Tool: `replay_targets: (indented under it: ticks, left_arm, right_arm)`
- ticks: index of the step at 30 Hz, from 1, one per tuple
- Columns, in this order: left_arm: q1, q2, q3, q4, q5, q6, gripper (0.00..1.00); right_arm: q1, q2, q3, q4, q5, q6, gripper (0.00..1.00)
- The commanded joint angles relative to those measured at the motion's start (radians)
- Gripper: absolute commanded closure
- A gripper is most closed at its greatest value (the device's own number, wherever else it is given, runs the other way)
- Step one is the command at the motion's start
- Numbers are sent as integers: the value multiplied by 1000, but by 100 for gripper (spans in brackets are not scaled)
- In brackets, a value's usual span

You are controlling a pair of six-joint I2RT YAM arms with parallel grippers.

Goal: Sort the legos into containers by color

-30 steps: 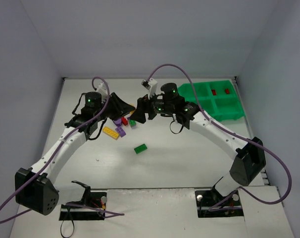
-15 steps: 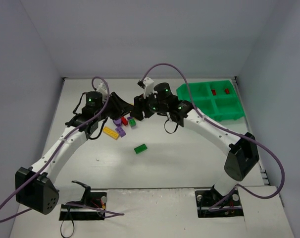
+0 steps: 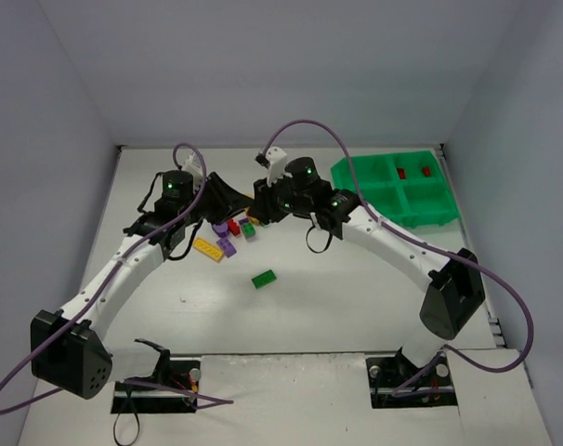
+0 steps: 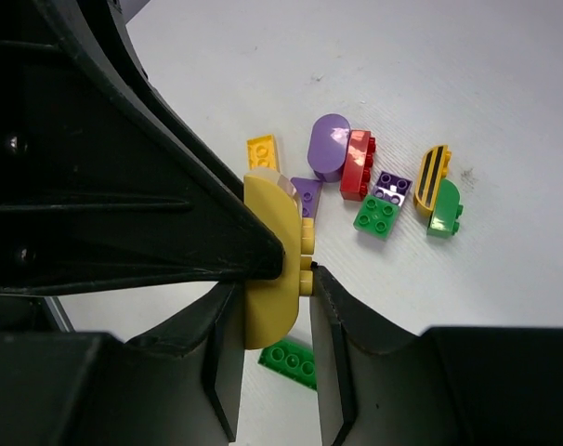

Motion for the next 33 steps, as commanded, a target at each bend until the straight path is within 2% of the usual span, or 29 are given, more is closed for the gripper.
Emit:
replay_targets:
  ticks: [1,5,8,13,20,27,33]
  left_arm:
    - [-5,-9,69,21,31,18,71]
    - [-4,-23,89,-58,-15,76,29]
    - [-1,-49,112,-147,-86,151,21]
    - [1,-158,105,-241,-236,279,19]
    - [2,-264,37,-356,-279,392,19]
    - [1,-342,-46,-385,-268,386,19]
    - [-1,-367,-56,-405,-276,377,19]
  right_arm:
    - [-5,-13,48,52,40,-21,100]
    - [-35,-21,23,41,83,-35,100]
    - [-93,-22,4,32,97,-41,100]
    - [-268,-7,-29,18,141,-26,100]
    - [-457,156,86,-34,279,-23,100]
    - [-546,390,267,-36,331,-23,100]
    - [-594,476,373,-40,336,-29,100]
